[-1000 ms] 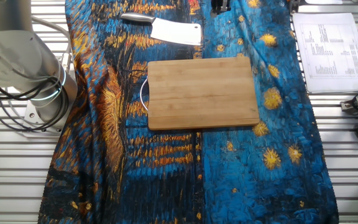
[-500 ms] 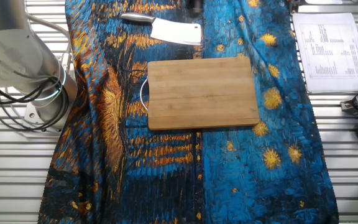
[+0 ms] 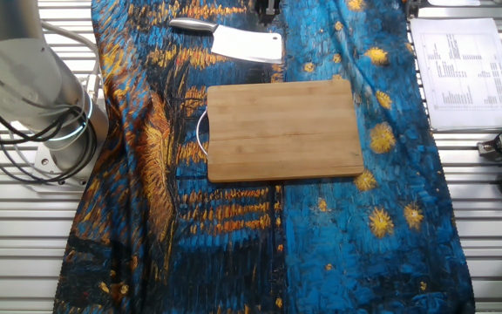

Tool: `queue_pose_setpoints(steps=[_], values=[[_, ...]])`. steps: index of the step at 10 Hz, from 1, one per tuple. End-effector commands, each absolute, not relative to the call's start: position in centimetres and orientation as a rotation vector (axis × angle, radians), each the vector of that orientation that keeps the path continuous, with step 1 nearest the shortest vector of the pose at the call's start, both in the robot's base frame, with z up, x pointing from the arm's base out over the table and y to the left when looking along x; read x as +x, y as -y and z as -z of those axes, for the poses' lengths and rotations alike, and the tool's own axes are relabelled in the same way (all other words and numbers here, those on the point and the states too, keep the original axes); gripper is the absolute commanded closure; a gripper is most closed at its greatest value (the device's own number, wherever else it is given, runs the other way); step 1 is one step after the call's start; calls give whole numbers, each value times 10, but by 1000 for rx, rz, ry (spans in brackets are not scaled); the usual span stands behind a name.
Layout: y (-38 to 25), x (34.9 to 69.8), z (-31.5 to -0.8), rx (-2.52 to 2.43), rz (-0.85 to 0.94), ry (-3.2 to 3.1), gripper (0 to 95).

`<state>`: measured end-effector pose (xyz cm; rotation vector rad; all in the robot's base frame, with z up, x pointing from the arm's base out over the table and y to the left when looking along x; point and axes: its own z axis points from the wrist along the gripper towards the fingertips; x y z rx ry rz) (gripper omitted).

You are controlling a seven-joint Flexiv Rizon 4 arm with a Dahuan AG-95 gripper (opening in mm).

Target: Put the knife on the cutting board

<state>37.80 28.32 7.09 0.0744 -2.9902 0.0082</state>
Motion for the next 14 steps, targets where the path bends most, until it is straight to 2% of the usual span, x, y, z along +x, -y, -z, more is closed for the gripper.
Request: queue_pose_setpoints(steps=[1, 2, 3, 8, 14], values=[[-285, 380, -68, 40, -8, 2965, 760], [-286, 375, -66, 34, -8, 2965, 760], [-289, 363, -61, 31, -10, 2967, 570], [-297, 325, -53, -9, -21, 2945, 570], [-306, 314, -47, -88, -32, 2835, 570]])
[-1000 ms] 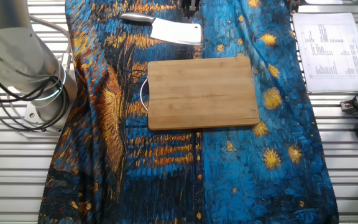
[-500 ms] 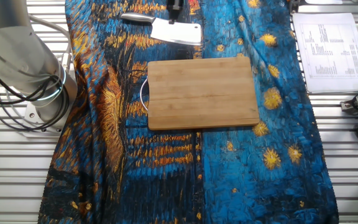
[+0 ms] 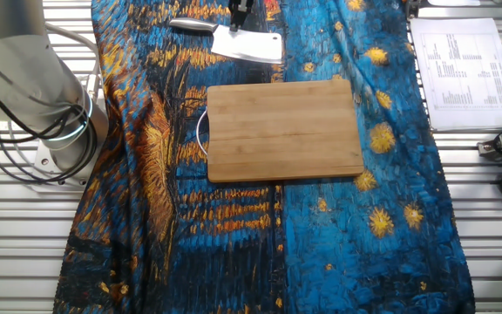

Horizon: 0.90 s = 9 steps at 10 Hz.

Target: Put the knife on the cutting board

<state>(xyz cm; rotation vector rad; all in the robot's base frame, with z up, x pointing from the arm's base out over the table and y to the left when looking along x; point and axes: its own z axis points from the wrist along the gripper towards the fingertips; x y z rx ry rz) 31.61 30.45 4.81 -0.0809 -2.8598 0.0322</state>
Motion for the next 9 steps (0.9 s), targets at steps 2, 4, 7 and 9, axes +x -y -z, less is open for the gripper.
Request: queue_pose_setpoints(steps=[2, 4, 7, 9], values=[[-308, 309, -45, -98, -31, 2817, 570], [-308, 309, -45, -96, -34, 2767, 760], [-308, 309, -45, -106, -18, 2624, 760], [-309, 298, -41, -103, -13, 2632, 570]])
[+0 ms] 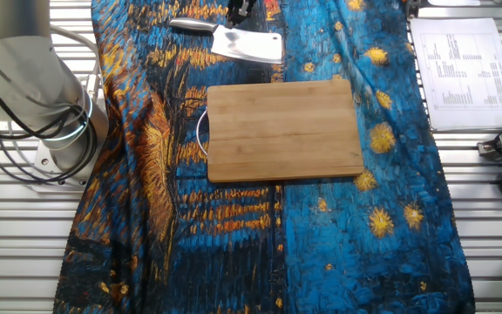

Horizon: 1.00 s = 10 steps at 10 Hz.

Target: Put the knife on the cutting board

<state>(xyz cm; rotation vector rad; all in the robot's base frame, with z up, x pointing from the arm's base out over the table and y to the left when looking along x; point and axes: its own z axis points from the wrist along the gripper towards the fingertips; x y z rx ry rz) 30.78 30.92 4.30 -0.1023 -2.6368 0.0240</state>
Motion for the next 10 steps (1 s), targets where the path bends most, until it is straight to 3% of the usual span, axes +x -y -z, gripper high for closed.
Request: queue_pose_setpoints(steps=[1, 10], values=[[-310, 293, -39, -104, -14, 2635, 570], [-318, 269, -23, -155, -23, 2635, 570]])
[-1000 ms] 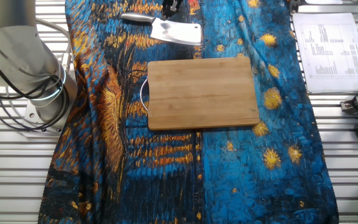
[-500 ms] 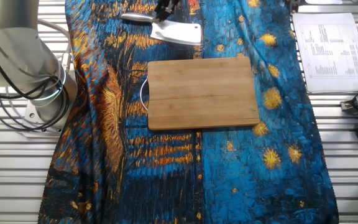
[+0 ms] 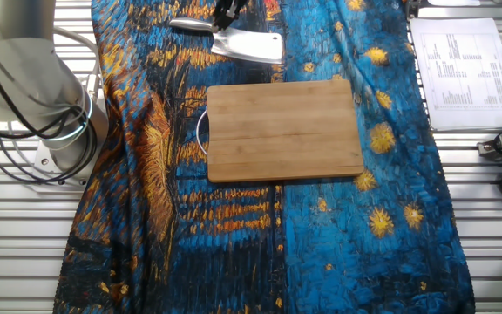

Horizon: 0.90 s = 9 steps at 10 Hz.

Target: Put the knife on the cutting board

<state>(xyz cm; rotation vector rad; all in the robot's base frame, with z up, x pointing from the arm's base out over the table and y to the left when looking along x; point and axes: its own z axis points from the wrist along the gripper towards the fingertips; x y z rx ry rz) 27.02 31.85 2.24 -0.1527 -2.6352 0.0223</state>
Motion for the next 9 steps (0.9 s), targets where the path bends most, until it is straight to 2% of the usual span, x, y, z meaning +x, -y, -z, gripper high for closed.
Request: queue_pose_setpoints(steps=[1, 9], values=[[-319, 266, -19, -165, -30, 2635, 570], [-317, 261, -13, -185, -45, 2633, 570]])
